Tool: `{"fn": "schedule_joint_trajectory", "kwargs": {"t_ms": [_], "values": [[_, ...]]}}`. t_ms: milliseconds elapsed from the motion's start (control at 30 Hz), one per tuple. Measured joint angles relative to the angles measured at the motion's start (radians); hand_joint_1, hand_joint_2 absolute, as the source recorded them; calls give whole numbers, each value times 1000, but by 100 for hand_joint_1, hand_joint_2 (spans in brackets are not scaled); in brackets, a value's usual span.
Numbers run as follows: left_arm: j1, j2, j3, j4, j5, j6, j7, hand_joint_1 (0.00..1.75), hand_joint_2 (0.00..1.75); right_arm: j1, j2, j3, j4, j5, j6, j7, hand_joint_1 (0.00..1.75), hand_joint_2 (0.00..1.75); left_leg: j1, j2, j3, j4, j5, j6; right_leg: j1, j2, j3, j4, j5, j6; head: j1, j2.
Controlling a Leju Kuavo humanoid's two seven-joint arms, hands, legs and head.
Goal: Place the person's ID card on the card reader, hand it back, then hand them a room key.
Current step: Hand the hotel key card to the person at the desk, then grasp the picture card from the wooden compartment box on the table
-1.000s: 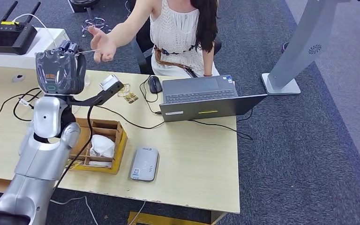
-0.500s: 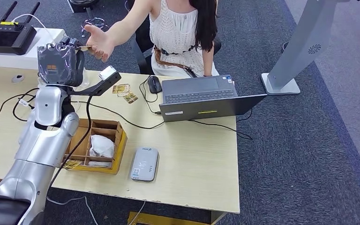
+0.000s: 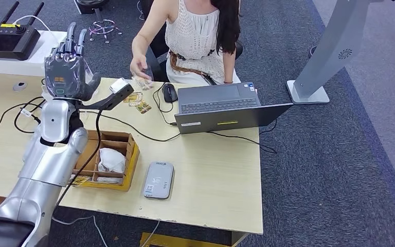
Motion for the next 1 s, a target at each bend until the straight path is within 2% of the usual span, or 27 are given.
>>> {"fn": "schedule_joint_trajectory", "kwargs": {"t_ms": [233, 367, 467, 633, 767, 867, 1000], "values": [[68, 0, 0, -56, 27, -2, -17, 0, 175, 2, 0, -9, 0, 0, 0, -6, 0, 175, 0, 0, 0, 0, 0, 0, 0, 0, 0, 0, 0, 0, 0, 0], [151, 0, 0, -157, 57, -9, -45, 0, 175, 8, -2, -20, 0, -6, 0, -20, 0, 175, 0, 0, 0, 0, -1, 0, 0, 0, 0, 0, 0, 0, 0, 0], [262, 3, 0, -286, 61, -23, -59, 0, 175, 16, -2, -32, 0, -18, -1, -35, 0, 175, 0, 1, 0, 0, -2, 0, 0, 1, 0, 0, -1, 0, 0, 0], [518, 34, -9, -534, 31, -28, -75, 0, 175, 28, -4, -62, 0, -41, -5, -54, 0, 175, 0, 3, 0, -1, -4, 0, 0, 3, -1, -1, -3, 0, 0, 0], [690, 63, -15, -672, 15, -27, -88, 0, 175, 31, -4, -81, 0, -48, -9, -59, 0, 175, 0, 3, 0, -1, -5, 0, 0, 3, -2, -1, -4, 0, 0, 0], [762, 76, -17, -730, 14, -28, -91, 0, 175, 31, -4, -90, 0, -49, -12, -59, 0, 175, 0, 2, 0, -1, -5, 0, 0, 2, -1, -1, -5, 0, 0, 0], [815, 85, -18, -776, 25, -63, -107, 0, 175, 31, -4, -99, 0, -52, -18, -60, 0, 175, 0, 2, 0, -1, -5, 0, 0, 1, 0, -1, -5, 0, 0, 0]]}}
